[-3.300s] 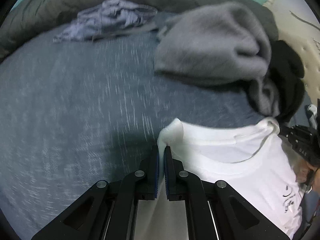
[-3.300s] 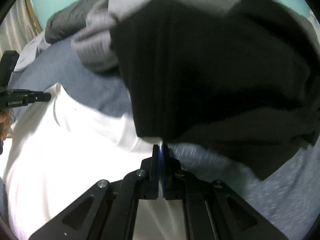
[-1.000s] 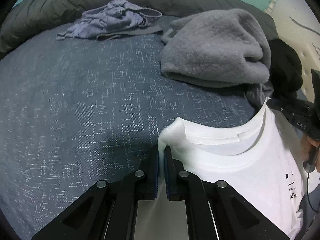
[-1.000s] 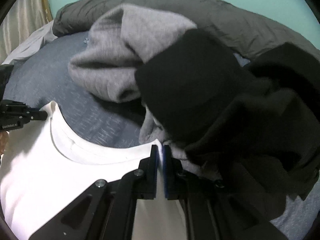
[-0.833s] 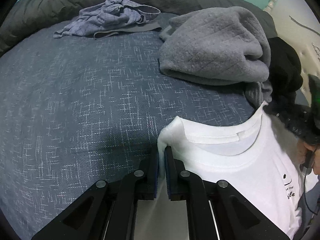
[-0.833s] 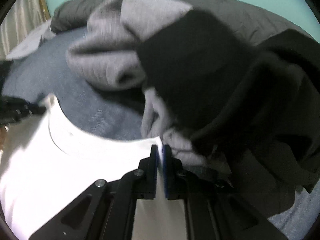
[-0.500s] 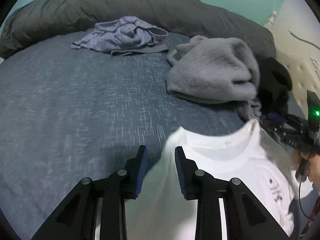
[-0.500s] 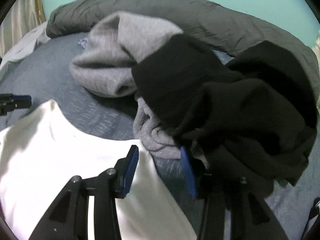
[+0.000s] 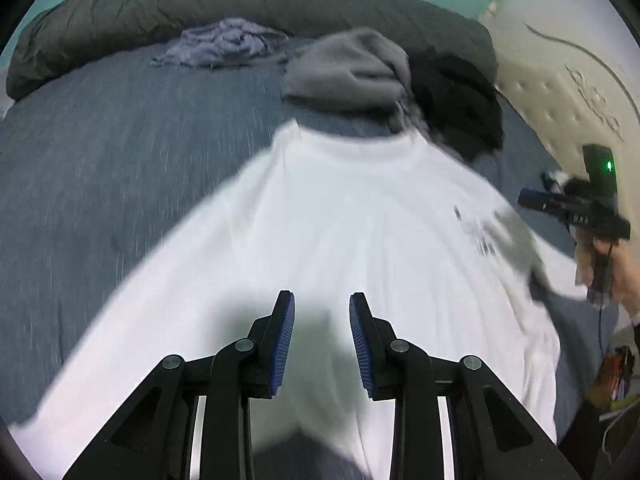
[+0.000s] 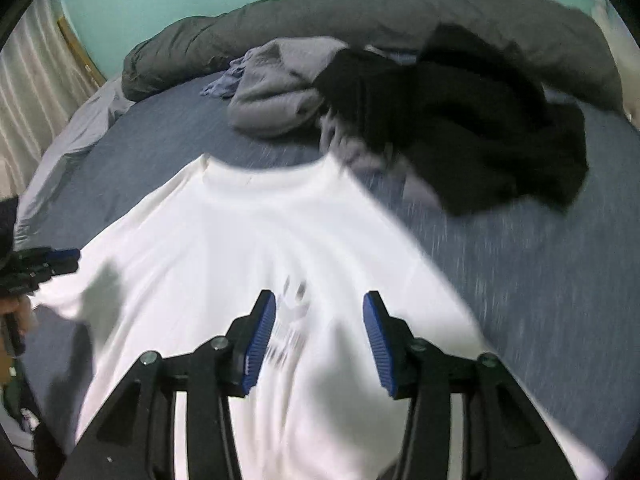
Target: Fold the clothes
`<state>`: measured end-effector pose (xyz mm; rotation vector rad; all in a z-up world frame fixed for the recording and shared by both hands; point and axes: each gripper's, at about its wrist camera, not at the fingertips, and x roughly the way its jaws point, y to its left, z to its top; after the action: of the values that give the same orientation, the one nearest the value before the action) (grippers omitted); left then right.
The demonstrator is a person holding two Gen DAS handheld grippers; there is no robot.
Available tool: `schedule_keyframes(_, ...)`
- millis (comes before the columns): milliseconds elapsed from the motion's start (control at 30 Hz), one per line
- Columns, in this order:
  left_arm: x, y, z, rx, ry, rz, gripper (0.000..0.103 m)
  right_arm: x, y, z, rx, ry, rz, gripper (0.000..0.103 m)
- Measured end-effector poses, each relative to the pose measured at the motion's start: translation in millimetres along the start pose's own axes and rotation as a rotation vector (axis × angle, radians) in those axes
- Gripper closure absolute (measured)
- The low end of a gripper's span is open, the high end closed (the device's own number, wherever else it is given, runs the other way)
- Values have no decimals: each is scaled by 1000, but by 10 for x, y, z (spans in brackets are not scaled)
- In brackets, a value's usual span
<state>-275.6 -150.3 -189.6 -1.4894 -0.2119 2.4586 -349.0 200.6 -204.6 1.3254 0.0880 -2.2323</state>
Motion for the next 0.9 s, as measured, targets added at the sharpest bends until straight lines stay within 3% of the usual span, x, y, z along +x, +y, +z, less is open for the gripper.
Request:
schedule_keyframes(400,-378,-256,-1305,-54,126,-60,72,-558,302,-1206,62,94,73,51)
schedule_keyframes(500,-547,-312,-1526,-64,124,-63,72,-700,382,-1511,76,120,89,44)
schedule_keyframes(900,-895,-515,-2179,-114,122,-79,72,-934,630,-2437,91,214,79,43)
